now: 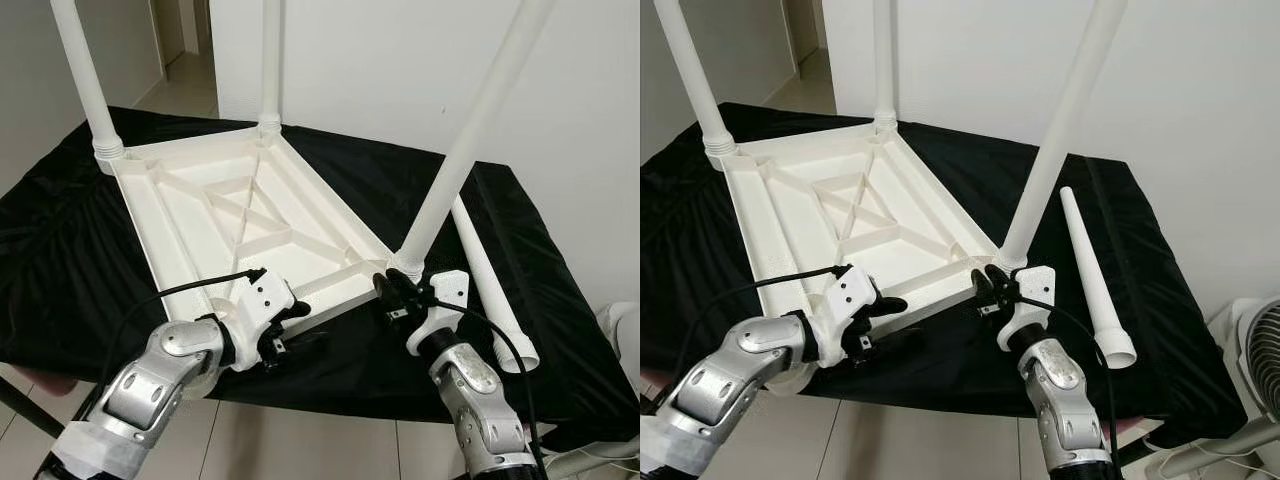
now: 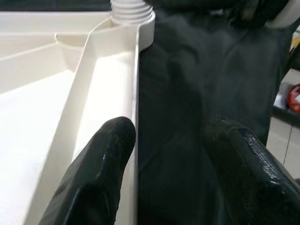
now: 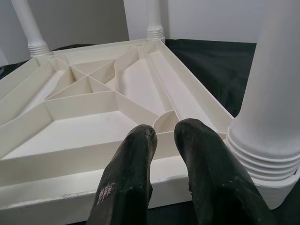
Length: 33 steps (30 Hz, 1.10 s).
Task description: Building children table
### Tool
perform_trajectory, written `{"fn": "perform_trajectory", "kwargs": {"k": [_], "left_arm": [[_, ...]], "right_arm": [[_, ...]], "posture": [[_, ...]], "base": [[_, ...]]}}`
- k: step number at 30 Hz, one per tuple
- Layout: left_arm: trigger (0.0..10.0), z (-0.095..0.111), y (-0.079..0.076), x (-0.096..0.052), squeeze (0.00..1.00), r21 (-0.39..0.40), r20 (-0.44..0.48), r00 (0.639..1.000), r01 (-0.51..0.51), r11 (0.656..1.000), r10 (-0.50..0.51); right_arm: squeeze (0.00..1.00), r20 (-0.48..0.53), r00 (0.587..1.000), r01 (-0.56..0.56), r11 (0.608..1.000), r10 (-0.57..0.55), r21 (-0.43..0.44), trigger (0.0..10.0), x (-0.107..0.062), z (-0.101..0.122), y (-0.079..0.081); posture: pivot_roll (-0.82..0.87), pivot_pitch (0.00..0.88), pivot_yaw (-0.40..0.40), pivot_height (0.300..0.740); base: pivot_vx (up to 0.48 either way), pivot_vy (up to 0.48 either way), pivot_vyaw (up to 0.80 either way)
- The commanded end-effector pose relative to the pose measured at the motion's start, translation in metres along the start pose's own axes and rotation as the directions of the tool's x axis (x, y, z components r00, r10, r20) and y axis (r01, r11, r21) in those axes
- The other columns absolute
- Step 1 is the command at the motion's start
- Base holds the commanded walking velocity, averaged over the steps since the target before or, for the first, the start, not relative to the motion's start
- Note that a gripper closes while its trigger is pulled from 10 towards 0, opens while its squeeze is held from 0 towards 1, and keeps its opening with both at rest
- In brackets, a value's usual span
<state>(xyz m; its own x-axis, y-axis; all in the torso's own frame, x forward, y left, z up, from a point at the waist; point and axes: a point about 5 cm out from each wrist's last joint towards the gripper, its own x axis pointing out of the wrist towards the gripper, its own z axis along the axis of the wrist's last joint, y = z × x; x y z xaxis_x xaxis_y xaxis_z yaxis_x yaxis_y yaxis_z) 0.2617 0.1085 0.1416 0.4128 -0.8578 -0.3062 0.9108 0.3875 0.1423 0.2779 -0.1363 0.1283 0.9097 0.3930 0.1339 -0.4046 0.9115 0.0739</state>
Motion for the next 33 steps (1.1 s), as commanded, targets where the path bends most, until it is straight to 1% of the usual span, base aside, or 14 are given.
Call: {"fn": "perform_trajectory", "kwargs": {"k": [1, 2, 3, 7, 9, 13, 16, 19, 21, 26, 27, 28, 30, 33], "left_arm": [[10.0, -0.005, -0.008, -0.006, 0.0, -0.007, -0.032, 0.99, 0.137, 0.991, -0.137], [10.0, -0.005, -0.008, -0.006, 0.0, -0.007, -0.032, 0.99, 0.137, 0.991, -0.137], [10.0, -0.008, -0.006, -0.011, 0.0, -0.006, -0.057, 0.993, 0.107, 0.994, -0.107], [10.0, -0.009, -0.006, -0.013, 0.0, -0.008, -0.071, 0.992, 0.101, 0.995, -0.102], [10.0, -0.01, 0.001, -0.017, 0.0, -0.012, -0.068, 0.996, 0.049, 0.999, -0.05], [10.0, -0.015, 0.006, -0.021, 0.0, -0.016, -0.095, 0.995, 0.006, 1.0, -0.007], [10.0, -0.017, 0.006, -0.023, 0.0, -0.026, -0.107, 0.994, 0.007, 1.0, -0.01], [10.0, -0.019, 0.002, -0.025, 0.0, -0.04, -0.127, 0.991, 0.032, 0.999, -0.037], [10.0, -0.022, -0.003, -0.027, 0.0, -0.053, -0.159, 0.985, 0.06, 0.997, -0.067], [10.0, -0.024, -0.008, -0.027, 0.0, -0.06, -0.171, 0.981, 0.083, 0.995, -0.092], [0.0, -0.024, -0.011, -0.026, 0.0, -0.075, -0.165, 0.981, 0.088, 0.993, -0.099], [0.0, -0.024, -0.011, -0.026, 0.0, -0.075, -0.165, 0.981, 0.088, 0.993, -0.099], [0.0, -0.024, -0.016, -0.021, 0.0, -0.101, -0.155, 0.982, 0.093, 0.99, -0.108], [0.0, -0.024, -0.018, -0.019, 0.0, -0.105, -0.155, 0.982, 0.093, 0.99, -0.109]], "right_arm": [[0.0, -0.006, 1.0, 0.003, 1.0, -0.003, -0.008, 10.0, 0.0, -0.001, -0.005], [0.0, -0.006, 1.0, 0.003, 1.0, -0.003, -0.008, 10.0, 0.0, -0.001, -0.005], [0.0, -0.007, 1.0, 0.002, 1.0, -0.002, -0.013, 10.0, 0.0, 0.0, -0.007], [0.0, -0.006, 1.0, 0.004, 1.0, -0.004, -0.014, 10.0, 0.0, 0.0, -0.008], [0.0, -0.001, 1.0, 0.009, 1.0, -0.009, -0.009, 10.0, -0.001, 0.0, -0.007], [0.0, -0.002, 1.0, 0.009, 1.0, -0.009, -0.003, 10.0, -0.002, -0.001, -0.004], [0.0, -0.004, 1.0, 0.006, 1.0, -0.006, 0.0, 10.0, -0.003, -0.001, -0.002], [0.0, -0.011, 1.0, 0.005, 1.0, -0.005, -0.004, 10.0, -0.005, -0.002, -0.003], [0.0, -0.016, 1.0, 0.006, 1.0, -0.006, -0.012, 10.0, -0.008, -0.002, -0.006], [0.0, -0.018, 1.0, 0.009, 1.0, -0.009, -0.016, 10.0, -0.009, -0.001, -0.007], [0.0, -0.018, 1.0, 0.008, 1.0, -0.009, -0.018, 10.0, -0.009, -0.001, -0.007], [0.0, -0.018, 1.0, 0.008, 1.0, -0.009, -0.018, 10.0, -0.009, -0.001, -0.007], [0.0, -0.02, 1.0, 0.005, 1.0, -0.006, -0.018, 10.0, -0.009, -0.001, -0.006], [0.0, -0.02, 1.0, 0.004, 1.0, -0.004, -0.018, 10.0, -0.008, -0.002, -0.006]], "posture": [[-0.02, 0.0, -0.093, 0.74], [-0.02, 0.0, -0.093, 0.74], [-0.02, 0.0, -0.094, 0.74], [-0.02, 0.0, -0.094, 0.74], [-0.02, 0.0, -0.096, 0.74], [-0.03, 0.0, -0.099, 0.74], [-0.03, 0.002, -0.099, 0.74], [-0.04, 0.003, -0.1, 0.74], [-0.04, 0.001, -0.1, 0.74], [-0.04, 0.0, -0.1, 0.74], [-0.05, 0.0, -0.103, 0.74], [-0.05, 0.0, -0.103, 0.74], [-0.04, 0.0, -0.1, 0.74], [-0.04, 0.0, -0.101, 0.74]], "base": [[0.0, 0.0, 0.0], [0.0, 0.0, 0.0], [0.0, 0.0, 0.0], [0.0, 0.0, 0.0], [0.0, 0.0, 0.0], [0.0, 0.0, 0.0], [0.0, 0.0, 0.0], [0.0, 0.0, 0.0], [0.0, 0.0, 0.0], [0.0, 0.0, 0.0], [0.0, 0.0, 0.0], [0.0, 0.0, 0.0], [0.0, 0.0, 0.0], [0.0, 0.0, 0.0]]}}
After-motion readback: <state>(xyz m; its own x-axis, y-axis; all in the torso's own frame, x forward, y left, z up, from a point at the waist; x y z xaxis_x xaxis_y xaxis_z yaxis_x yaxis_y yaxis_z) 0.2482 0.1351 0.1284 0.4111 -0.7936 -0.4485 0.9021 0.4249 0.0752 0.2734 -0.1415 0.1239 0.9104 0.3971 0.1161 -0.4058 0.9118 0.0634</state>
